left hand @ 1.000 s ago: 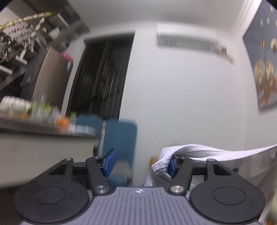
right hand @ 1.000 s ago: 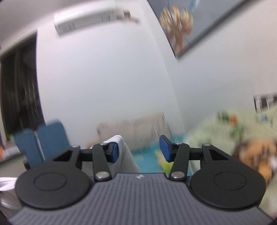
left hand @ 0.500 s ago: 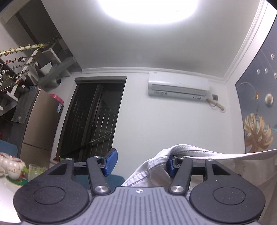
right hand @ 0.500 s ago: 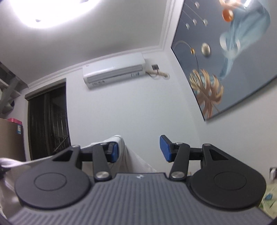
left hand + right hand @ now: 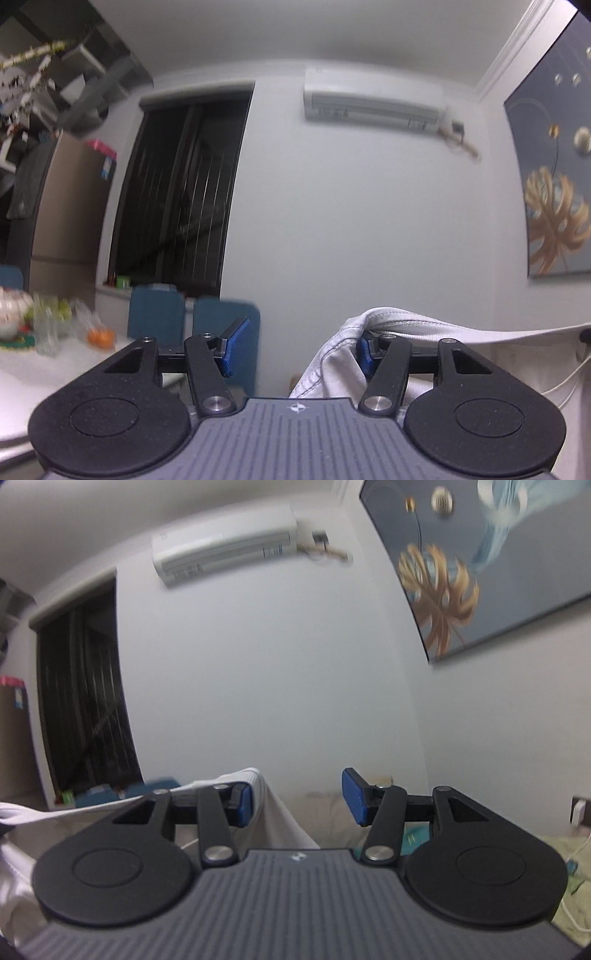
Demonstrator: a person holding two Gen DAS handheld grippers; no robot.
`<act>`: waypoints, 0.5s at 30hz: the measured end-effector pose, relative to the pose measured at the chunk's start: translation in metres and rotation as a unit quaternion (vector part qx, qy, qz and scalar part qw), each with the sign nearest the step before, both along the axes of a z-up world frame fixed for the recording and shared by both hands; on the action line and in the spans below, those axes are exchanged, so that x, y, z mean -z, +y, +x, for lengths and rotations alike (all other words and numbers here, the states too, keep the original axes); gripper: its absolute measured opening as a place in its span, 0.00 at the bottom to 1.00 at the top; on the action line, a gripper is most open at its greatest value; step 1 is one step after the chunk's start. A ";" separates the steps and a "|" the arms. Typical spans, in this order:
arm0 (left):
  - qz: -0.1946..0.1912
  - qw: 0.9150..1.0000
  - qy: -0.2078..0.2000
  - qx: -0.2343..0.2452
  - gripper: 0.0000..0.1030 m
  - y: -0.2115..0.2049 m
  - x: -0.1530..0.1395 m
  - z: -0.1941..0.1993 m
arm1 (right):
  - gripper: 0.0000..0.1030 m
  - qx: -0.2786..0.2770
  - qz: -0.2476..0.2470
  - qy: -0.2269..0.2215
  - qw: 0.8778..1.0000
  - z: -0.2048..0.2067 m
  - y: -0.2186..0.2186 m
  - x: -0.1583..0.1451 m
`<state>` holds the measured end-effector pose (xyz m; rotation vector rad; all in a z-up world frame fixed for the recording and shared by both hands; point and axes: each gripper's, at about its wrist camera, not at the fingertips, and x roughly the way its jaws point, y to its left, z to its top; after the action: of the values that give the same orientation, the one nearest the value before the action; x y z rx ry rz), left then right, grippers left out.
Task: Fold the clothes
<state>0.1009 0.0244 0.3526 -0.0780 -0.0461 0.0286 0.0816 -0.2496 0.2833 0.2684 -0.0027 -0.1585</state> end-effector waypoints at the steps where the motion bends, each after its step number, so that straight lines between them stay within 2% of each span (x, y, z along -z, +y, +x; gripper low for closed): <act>1: -0.005 1.000 0.013 -0.001 0.58 0.001 0.017 0.020 | 0.51 -0.001 0.003 0.016 1.000 0.019 -0.003 0.013; 5: -0.018 0.998 0.067 -0.014 0.58 0.002 0.079 0.110 | 0.51 -0.004 0.015 0.069 0.997 0.099 -0.011 0.066; 8: -0.028 0.994 0.104 -0.021 0.58 -0.001 0.131 0.181 | 0.51 0.000 0.015 0.092 0.996 0.162 -0.015 0.109; 12: -0.031 0.988 0.147 -0.022 0.60 -0.003 0.217 0.281 | 0.51 0.006 0.005 0.114 0.993 0.251 -0.019 0.180; 15: -0.016 0.984 0.175 -0.013 0.61 -0.010 0.292 0.352 | 0.51 0.014 0.006 0.143 0.990 0.316 -0.027 0.247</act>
<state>0.4528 0.0145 0.0604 -0.1029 0.3055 0.0696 0.3976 -0.2766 0.0362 0.2565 0.2789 -0.2244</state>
